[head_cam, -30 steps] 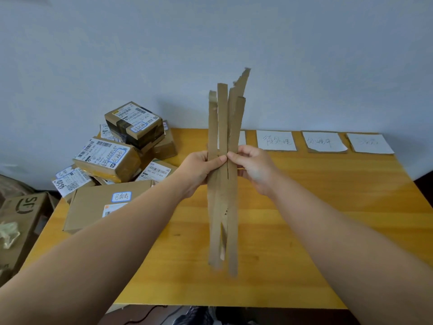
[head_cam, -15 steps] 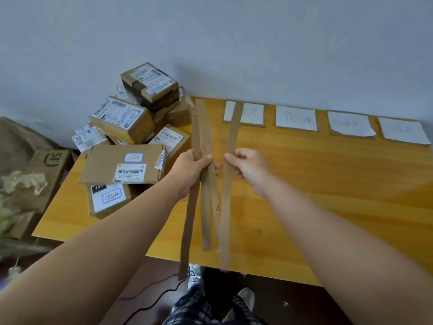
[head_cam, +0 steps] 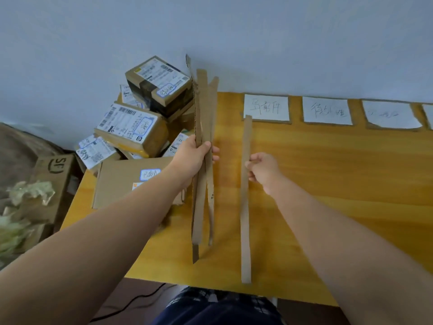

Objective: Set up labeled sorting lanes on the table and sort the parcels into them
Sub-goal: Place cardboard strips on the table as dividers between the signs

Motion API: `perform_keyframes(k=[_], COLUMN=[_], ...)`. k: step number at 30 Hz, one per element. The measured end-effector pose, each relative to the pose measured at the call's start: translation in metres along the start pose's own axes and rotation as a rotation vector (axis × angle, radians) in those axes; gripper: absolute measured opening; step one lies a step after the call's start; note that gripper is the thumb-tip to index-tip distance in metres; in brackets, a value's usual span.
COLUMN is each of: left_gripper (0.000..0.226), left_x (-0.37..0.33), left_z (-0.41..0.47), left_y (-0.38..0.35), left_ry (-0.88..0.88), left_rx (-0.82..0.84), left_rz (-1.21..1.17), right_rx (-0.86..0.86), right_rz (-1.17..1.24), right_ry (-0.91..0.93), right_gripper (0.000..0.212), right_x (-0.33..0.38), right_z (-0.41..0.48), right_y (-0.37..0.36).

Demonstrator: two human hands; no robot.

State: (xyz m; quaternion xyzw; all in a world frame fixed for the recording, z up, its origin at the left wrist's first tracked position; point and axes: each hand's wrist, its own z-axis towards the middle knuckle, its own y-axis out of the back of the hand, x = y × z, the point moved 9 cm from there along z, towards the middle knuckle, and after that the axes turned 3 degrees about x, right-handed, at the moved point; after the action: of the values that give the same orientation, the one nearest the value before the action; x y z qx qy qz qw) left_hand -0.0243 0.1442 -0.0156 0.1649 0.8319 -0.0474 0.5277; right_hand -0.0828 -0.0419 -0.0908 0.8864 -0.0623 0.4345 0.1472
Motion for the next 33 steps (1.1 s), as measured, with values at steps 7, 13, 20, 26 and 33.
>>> perform_keyframes(k=[7, 13, 20, 26, 33], left_gripper=[0.018, 0.01, 0.015, 0.018, 0.019], left_x=[-0.001, 0.007, 0.009, 0.006, 0.006], left_z=[0.044, 0.062, 0.077, 0.078, 0.075], left_y=[0.007, -0.002, 0.0, 0.001, 0.002], left_ry=[0.019, 0.079, 0.106, 0.096, 0.095], left_rx=[0.038, 0.078, 0.069, 0.056, 0.059], left_rz=[0.094, 0.066, 0.063, 0.083, 0.082], right_rx=[-0.077, -0.109, -0.122, -0.137, -0.174], right_rz=[-0.012, -0.038, -0.096, -0.171, -0.436], right_ry=[-0.094, -0.148, -0.166, -0.151, -0.073], right_gripper=[0.008, 0.009, 0.011, 0.024, 0.026], right_x=[-0.008, -0.015, -0.013, -0.007, 0.004], right_z=[0.04, 0.064, 0.079, 0.08, 0.076], right_y=[-0.014, -0.017, -0.017, -0.026, -0.021])
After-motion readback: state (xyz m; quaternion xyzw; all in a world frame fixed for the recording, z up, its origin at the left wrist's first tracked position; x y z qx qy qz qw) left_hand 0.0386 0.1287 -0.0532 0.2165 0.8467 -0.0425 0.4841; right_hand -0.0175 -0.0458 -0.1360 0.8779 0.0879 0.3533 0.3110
